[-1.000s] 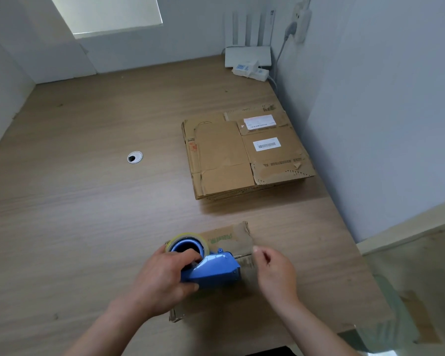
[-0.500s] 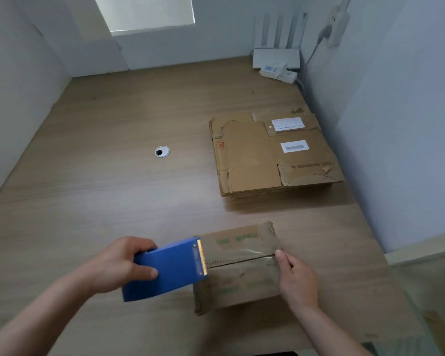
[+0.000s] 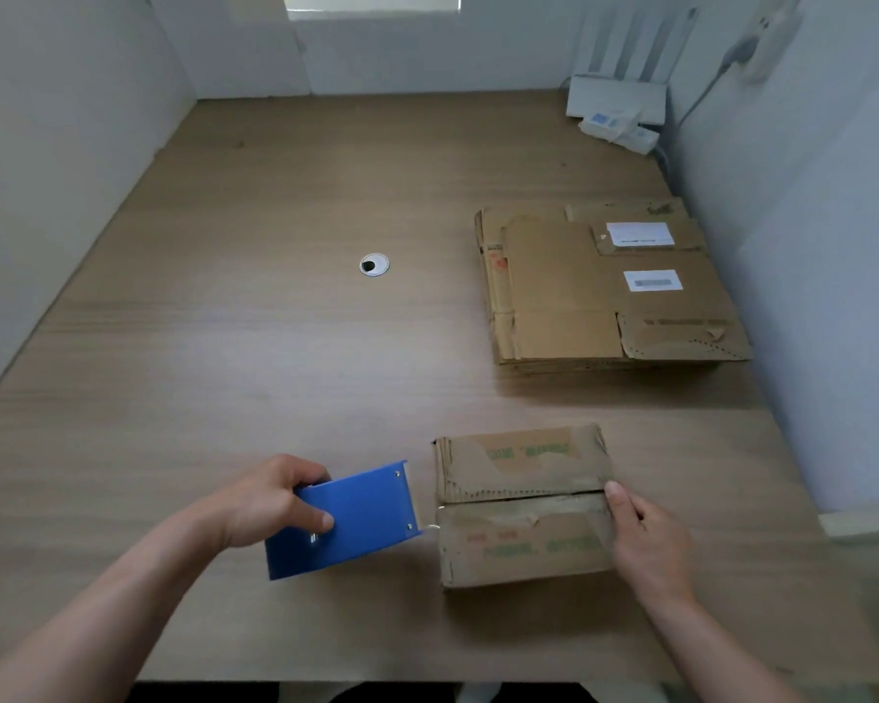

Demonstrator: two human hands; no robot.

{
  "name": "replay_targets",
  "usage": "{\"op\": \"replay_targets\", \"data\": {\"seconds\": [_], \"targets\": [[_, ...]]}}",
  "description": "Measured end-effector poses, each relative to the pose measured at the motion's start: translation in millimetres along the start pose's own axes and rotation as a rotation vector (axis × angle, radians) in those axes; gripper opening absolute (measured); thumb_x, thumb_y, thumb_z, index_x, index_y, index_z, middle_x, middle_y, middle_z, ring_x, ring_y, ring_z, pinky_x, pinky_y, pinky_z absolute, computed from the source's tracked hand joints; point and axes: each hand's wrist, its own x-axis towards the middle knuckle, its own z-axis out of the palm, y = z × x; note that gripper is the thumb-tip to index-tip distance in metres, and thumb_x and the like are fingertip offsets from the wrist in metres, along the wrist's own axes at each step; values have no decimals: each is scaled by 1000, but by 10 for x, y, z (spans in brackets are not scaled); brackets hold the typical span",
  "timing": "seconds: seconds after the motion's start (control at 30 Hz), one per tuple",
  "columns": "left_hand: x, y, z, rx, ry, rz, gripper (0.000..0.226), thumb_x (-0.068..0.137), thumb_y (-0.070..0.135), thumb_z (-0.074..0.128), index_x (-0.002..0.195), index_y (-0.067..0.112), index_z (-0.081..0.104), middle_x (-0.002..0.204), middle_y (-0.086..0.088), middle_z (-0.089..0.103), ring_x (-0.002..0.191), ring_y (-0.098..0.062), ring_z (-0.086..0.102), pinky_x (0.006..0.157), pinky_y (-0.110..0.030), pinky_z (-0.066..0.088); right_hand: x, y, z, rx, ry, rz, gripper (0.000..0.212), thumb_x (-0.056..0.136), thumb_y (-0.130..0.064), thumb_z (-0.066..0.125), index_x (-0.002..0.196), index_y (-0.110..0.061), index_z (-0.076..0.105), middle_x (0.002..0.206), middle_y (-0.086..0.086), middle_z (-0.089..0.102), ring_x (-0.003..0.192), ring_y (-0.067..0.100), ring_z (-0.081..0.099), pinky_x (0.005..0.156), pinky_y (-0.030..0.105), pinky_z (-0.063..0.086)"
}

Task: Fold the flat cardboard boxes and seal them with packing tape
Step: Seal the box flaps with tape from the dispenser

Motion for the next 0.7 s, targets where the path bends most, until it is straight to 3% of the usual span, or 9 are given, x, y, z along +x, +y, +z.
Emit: {"op": "replay_targets", "data": {"seconds": [0.17, 0.27, 0.37, 0.5, 0.6, 0.7], "targets": [[92, 15, -36, 25, -19, -7, 28, 56, 37, 69, 78, 19, 70, 69, 10, 64, 66, -9, 56, 63, -29, 37, -3, 16, 12, 8, 29, -40, 54, 93, -50, 45, 104, -10, 78, 103, 12, 76, 94, 30, 70, 70, 30, 40], [115, -14, -60, 10, -60, 2, 24, 59, 35, 69, 77, 19, 69, 68, 12, 63, 65, -7, 55, 64, -28, 37, -11, -37, -9, 51, 22, -35, 44, 99, -43, 53, 97, -8, 79, 93, 10, 77, 78, 18, 62, 62, 31, 40], [127, -39, -96, -20, -87, 38, 21, 60, 33, 71, 75, 18, 69, 68, 10, 62, 64, -7, 54, 65, -28, 36, -14, -33, -25, 61, 27, -40, 50, 93, -50, 48, 92, -10, 79, 81, 2, 74, 74, 18, 61, 59, 26, 42], [95, -108, -183, -16, -113, 52, 28, 57, 34, 72, 78, 17, 71, 71, 7, 65, 66, -8, 56, 65, -28, 38, -17, 9, -1, 59, 25, -30, 54, 94, -55, 47, 94, -12, 79, 80, 0, 74, 79, 23, 68, 62, 32, 43], [104, -105, -253, 37, -113, 19, 33, 53, 38, 72, 77, 16, 71, 70, 6, 64, 65, -9, 56, 65, -28, 37, -14, -23, -4, 41, 42, -25, 61, 87, -60, 42, 96, -12, 80, 84, 4, 76, 76, 18, 62, 64, 32, 41], [162, 27, -263, 128, -110, -21, 26, 57, 39, 72, 73, 19, 69, 68, 9, 64, 65, -11, 57, 63, -28, 37, -30, -48, 5, 29, 46, -24, 50, 94, -51, 50, 100, -11, 79, 92, 9, 77, 80, 18, 62, 67, 32, 41]]}}
